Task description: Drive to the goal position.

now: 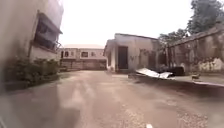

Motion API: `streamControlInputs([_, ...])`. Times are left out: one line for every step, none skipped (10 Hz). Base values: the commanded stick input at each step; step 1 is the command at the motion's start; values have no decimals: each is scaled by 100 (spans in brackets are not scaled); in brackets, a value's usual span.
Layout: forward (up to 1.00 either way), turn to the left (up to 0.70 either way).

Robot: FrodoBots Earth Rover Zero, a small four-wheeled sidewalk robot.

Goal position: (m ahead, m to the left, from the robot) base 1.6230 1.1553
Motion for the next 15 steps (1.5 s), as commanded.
streamControlInputs([70, 17])
streamControlInputs([70, 5])
streamControlInputs([70, 0])
streamControlInputs([70, 0])
streamControlInputs([70, 1])
streamControlInputs([70, 1])
streamControlInputs([70, 1])
streamControlInputs([70, 1])
streamControlInputs([70, 1])
streamControlInputs([70, 1])
streamControlInputs([70, 1])
streamControlInputs([70, 1])
streamControlInputs([70, 1])
streamControlInputs([70, 1])
streamControlInputs([70, 1])
